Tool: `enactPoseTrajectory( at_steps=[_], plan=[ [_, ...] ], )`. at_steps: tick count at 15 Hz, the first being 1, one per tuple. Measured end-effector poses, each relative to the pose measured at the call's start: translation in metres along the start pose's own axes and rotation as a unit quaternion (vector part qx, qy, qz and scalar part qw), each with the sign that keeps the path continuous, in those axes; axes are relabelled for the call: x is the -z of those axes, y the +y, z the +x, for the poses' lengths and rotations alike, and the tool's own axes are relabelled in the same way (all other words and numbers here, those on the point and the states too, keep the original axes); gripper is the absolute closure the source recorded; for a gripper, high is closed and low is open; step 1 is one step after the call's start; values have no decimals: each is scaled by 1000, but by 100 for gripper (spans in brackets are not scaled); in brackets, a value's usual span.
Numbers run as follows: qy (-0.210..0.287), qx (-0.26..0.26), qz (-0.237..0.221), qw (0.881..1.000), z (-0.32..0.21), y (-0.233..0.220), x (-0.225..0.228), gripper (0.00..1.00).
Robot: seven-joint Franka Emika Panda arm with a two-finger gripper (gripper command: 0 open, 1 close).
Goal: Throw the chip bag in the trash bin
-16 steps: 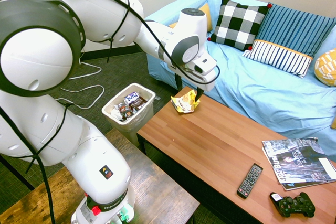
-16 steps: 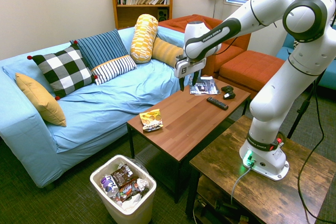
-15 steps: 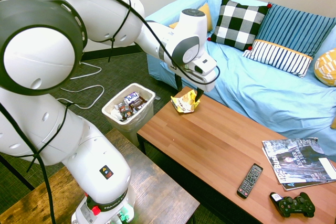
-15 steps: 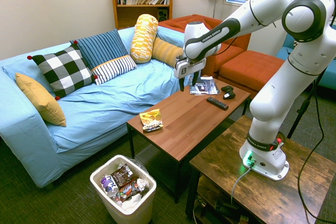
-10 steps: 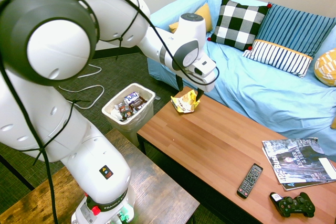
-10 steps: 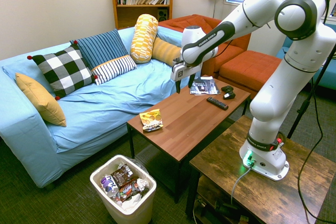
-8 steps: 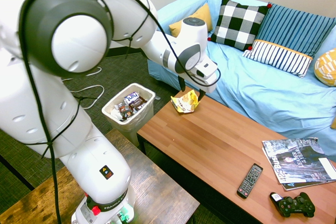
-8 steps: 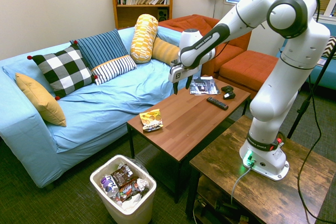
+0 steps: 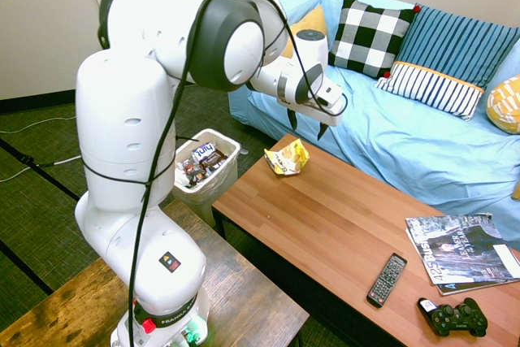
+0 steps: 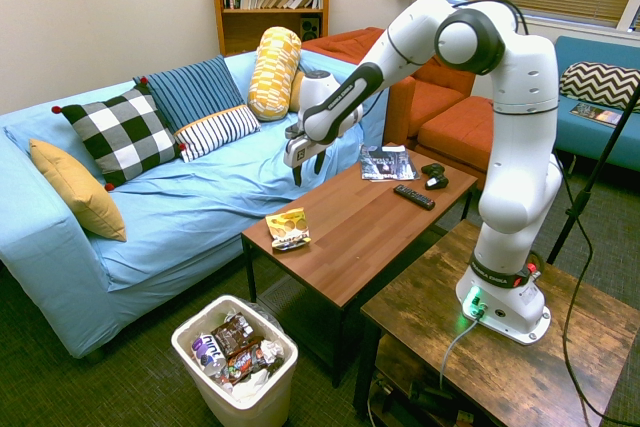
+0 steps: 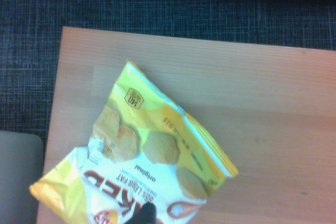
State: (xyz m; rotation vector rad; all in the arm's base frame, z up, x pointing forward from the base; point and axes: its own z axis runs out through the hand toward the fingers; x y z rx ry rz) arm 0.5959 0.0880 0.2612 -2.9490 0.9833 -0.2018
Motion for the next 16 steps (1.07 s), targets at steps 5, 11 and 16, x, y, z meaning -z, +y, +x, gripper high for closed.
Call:
enactPoseTrajectory(
  at_steps=[5,11,16],
  plan=[
    [-12,8,-31,999,19,-21,-81,0],
    [-58,20,-38,997,24,-27,-118,0],
    [-101,39,-39,993,23,-28,-133,100]
  ],
)
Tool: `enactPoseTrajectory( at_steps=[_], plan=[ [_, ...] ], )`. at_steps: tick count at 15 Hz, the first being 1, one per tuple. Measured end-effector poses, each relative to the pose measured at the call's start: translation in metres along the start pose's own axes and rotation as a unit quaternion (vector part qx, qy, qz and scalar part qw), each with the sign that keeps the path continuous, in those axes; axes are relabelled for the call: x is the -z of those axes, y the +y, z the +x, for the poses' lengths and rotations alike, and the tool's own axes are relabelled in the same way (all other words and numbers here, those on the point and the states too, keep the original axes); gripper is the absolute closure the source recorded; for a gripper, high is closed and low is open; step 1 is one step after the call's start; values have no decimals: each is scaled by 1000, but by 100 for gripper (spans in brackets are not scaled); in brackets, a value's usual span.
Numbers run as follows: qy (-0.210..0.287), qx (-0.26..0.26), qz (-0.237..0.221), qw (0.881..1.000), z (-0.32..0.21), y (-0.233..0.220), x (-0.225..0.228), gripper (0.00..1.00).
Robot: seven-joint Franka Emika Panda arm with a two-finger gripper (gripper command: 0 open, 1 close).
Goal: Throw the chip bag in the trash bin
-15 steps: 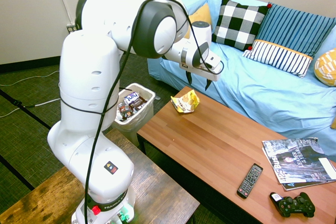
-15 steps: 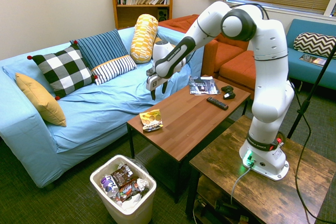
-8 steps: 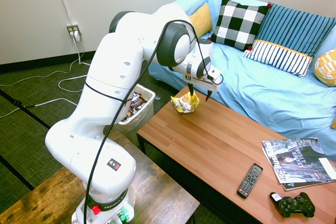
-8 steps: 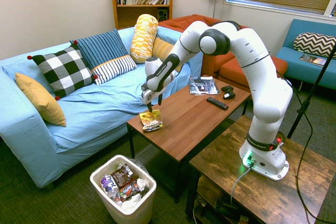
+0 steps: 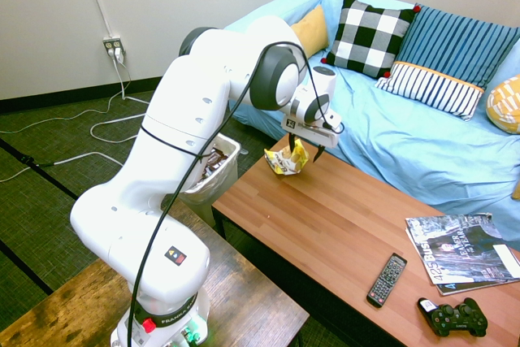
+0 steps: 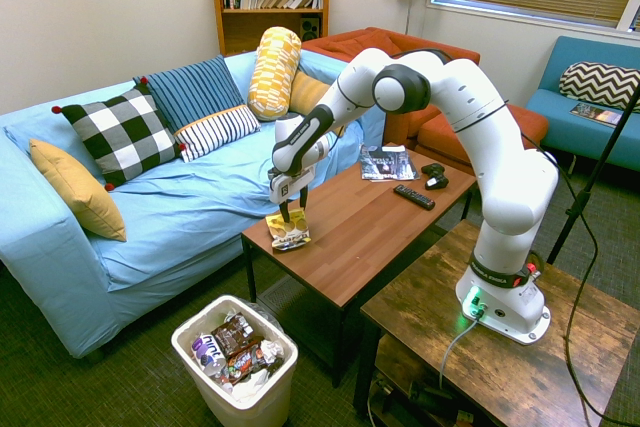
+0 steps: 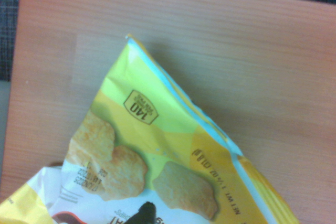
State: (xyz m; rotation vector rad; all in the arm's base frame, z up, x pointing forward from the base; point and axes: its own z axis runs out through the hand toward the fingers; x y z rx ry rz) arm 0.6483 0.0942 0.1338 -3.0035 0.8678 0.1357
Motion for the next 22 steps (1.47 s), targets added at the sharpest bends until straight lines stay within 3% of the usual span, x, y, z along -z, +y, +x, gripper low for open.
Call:
enactPoseTrajectory(
  at_steps=[7,22],
  plan=[
    [-28,0,0,1000,2,0,-13,100],
    [-31,-1,9,999,4,-2,-10,100]
  ],
)
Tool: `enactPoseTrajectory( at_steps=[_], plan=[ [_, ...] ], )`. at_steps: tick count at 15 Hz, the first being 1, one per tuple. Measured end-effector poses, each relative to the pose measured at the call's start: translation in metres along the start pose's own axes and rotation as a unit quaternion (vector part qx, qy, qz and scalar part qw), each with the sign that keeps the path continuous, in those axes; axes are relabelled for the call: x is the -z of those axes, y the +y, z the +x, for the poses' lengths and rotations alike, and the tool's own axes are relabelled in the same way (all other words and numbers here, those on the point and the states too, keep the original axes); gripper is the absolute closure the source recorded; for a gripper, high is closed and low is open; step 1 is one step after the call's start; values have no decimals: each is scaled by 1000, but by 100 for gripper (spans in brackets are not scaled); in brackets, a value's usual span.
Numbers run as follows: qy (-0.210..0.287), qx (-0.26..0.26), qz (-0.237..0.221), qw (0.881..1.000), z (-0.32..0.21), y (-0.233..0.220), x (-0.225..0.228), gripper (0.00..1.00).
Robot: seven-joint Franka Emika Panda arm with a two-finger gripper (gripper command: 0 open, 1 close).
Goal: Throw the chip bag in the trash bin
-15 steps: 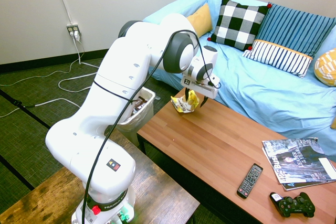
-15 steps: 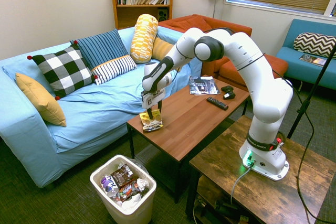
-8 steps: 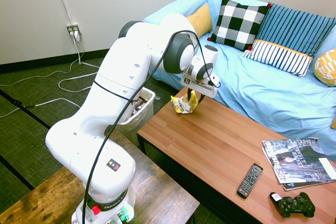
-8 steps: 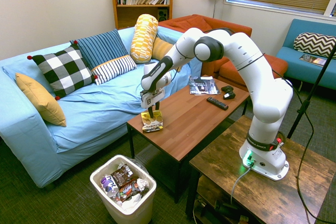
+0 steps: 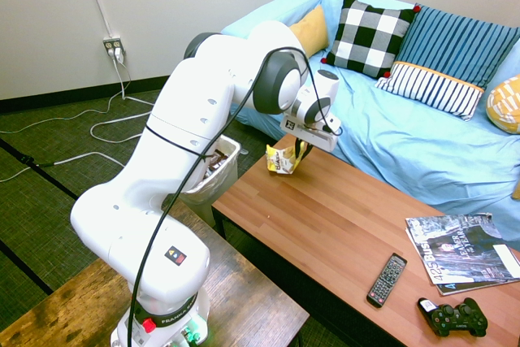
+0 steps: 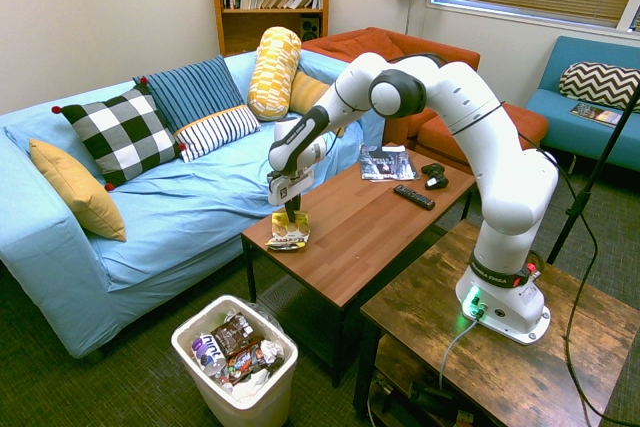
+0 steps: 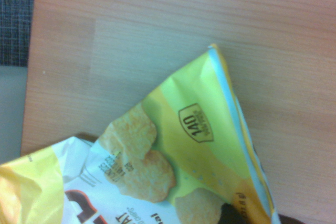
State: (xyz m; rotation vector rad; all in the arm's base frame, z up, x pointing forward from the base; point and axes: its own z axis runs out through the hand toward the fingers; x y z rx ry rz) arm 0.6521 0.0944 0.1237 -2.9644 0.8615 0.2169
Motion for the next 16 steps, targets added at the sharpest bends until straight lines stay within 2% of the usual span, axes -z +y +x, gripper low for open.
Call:
enactPoseTrajectory(
  at_steps=[4,9,12,16],
  plan=[
    [-8,2,18,1000,-1,-3,5,100],
    [-36,36,66,997,-42,-42,58,100],
    [-49,71,69,994,-99,-73,77,100],
    [-46,129,27,990,-216,-139,41,100]
  ],
)
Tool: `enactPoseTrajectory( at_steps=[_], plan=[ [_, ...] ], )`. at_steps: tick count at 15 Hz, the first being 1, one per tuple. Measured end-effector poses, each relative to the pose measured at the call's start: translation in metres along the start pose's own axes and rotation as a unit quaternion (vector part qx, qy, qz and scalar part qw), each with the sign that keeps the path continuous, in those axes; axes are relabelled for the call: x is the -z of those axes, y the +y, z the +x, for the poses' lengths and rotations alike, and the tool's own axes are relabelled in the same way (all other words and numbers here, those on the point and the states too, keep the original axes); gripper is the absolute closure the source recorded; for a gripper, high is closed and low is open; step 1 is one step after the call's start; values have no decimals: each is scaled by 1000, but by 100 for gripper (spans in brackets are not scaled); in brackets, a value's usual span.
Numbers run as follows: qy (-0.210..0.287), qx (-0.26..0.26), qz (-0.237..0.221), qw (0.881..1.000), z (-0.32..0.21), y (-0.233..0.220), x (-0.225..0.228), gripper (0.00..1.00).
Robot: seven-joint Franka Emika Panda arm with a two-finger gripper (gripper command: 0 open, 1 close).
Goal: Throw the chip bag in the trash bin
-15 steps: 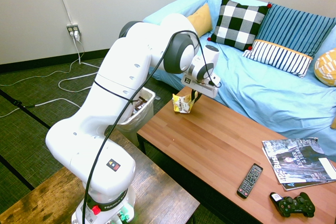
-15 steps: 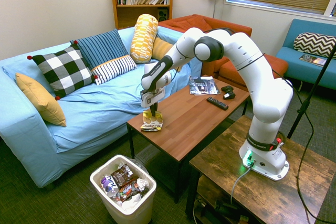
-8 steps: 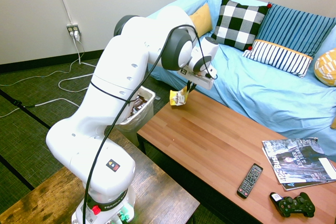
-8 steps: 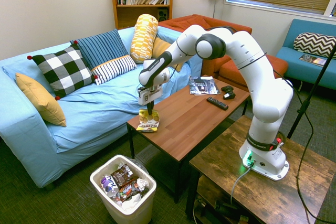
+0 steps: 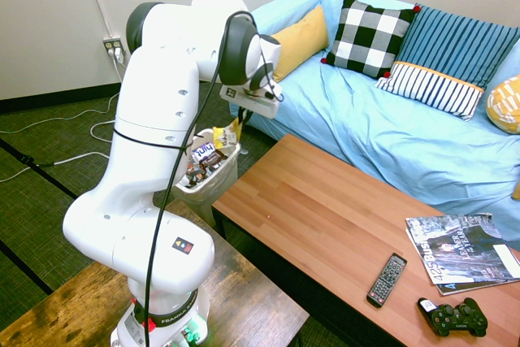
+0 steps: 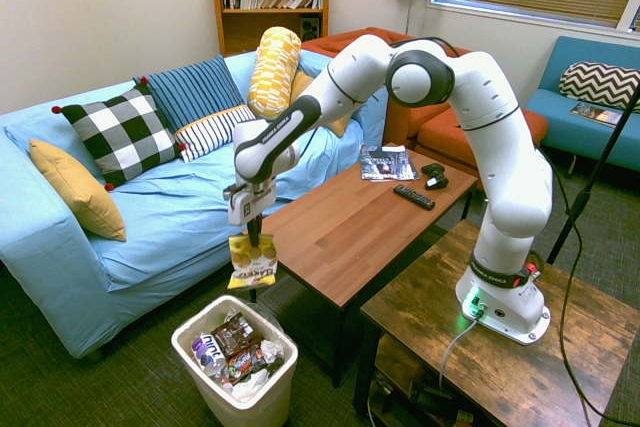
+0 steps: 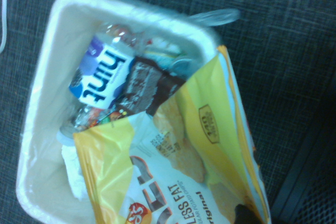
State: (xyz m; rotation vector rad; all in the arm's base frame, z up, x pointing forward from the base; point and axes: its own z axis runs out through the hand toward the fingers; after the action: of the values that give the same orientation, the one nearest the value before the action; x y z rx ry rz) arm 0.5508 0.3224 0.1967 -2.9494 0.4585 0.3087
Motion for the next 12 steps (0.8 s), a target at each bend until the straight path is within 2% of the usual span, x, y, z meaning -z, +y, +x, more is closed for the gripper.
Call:
enactPoseTrajectory(
  at_steps=[3,8,12],
  plan=[
    [10,31,-30,999,-56,-48,-52,100],
    [14,30,-51,998,-47,-37,-77,100],
    [16,53,-82,995,-81,-42,-127,100]
  ],
)
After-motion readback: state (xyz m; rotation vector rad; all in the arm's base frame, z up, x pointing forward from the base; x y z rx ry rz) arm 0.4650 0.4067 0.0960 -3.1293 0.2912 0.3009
